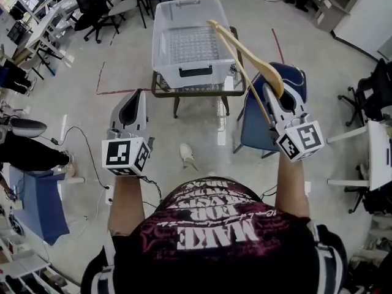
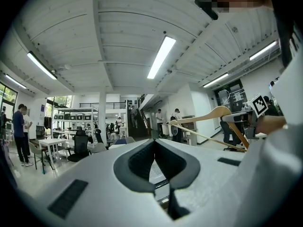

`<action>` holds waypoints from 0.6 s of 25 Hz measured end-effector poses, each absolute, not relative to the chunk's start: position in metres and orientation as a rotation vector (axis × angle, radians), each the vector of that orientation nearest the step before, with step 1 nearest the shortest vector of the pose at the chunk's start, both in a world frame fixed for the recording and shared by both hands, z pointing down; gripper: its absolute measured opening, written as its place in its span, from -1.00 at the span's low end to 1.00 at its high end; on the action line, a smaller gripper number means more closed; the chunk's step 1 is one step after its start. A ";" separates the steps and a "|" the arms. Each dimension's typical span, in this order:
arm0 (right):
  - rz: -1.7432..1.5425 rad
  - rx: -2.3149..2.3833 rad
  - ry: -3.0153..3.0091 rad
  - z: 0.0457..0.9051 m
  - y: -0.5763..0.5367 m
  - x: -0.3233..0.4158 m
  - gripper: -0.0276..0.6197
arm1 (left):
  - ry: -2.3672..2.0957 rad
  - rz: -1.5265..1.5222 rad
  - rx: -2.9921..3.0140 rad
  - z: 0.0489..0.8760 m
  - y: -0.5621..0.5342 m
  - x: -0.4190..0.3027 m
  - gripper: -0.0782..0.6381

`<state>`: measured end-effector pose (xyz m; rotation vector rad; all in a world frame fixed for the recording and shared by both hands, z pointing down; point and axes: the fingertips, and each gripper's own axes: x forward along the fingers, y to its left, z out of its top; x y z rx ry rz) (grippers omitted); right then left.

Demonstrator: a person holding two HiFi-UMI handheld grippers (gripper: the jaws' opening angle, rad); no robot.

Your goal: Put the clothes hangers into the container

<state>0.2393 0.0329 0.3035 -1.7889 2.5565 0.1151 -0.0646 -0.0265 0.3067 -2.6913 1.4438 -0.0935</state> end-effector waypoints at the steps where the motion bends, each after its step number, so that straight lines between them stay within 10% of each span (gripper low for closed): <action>1: 0.122 -1.788 2.561 0.303 0.031 0.238 -0.73 | 1.446 -0.093 -2.689 0.308 -0.028 -0.065 -0.76; 15: 0.081 -1.807 2.597 0.320 -0.015 0.230 -0.73 | 1.426 -0.155 -2.716 0.336 -0.071 -0.059 -0.76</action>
